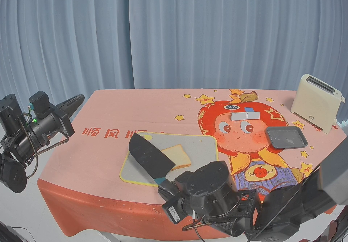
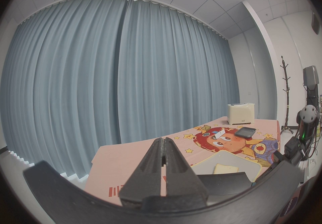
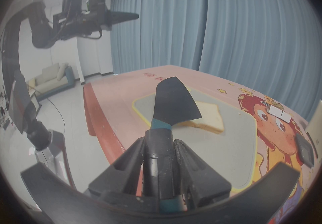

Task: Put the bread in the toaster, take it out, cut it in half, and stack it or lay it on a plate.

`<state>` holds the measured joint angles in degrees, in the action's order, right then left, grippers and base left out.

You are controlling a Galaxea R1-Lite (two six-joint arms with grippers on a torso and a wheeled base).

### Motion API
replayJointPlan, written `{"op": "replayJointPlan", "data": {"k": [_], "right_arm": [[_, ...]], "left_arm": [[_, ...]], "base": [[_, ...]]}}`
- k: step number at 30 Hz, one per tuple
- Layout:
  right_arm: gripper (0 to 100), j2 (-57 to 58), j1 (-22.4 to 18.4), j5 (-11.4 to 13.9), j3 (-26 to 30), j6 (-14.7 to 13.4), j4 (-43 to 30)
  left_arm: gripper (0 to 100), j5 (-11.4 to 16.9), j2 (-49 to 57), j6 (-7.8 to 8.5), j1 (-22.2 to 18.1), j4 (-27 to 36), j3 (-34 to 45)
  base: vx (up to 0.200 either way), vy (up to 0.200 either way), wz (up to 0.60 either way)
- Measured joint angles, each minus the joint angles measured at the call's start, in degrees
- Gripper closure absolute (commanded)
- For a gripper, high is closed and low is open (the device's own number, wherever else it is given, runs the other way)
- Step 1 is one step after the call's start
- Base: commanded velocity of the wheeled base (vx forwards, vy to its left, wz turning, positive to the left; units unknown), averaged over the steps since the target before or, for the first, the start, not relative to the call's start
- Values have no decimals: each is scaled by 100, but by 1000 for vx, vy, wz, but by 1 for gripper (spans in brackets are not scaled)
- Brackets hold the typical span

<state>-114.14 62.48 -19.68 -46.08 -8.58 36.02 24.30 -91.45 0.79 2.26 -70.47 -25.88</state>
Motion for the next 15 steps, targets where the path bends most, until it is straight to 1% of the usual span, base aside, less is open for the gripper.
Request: {"op": "replayJointPlan", "data": {"k": [2, 3, 5, 7, 9, 10, 11, 12, 15], "right_arm": [[100, 118, -13, 24, -44, -149, 5], [100, 184, -18, 44, -69, -255, 10], [100, 293, -21, 99, -105, -406, 7], [100, 419, -29, 187, -140, -562, 10], [100, 505, -35, 257, -152, -672, 7], [100, 540, -40, 285, -157, -736, 10], [100, 568, -46, 312, -162, -797, 11], [100, 596, -51, 339, -162, -859, 10], [100, 667, -77, 405, -163, -1046, 10]], "left_arm": [[100, 4, 6, -117, 13, 2, 0], [100, 22, 13, -223, 24, 2, 2], [100, 79, 24, -458, 68, 7, 13], [100, 162, 35, -777, 144, 9, 26], [100, 215, 44, -959, 215, 7, 34], [100, 226, 48, -1080, 247, 7, 37], [100, 236, 52, -1218, 271, 9, 39], [100, 247, 52, -1401, 295, 7, 37], [100, 307, 46, -2033, 352, 9, 20]], "base": [[0, 0, 0], [0, 0, 0], [0, 0, 0], [0, 0, 0], [0, 0, 0], [0, 0, 0], [0, 0, 0], [0, 0, 0], [0, 0, 0]]}}
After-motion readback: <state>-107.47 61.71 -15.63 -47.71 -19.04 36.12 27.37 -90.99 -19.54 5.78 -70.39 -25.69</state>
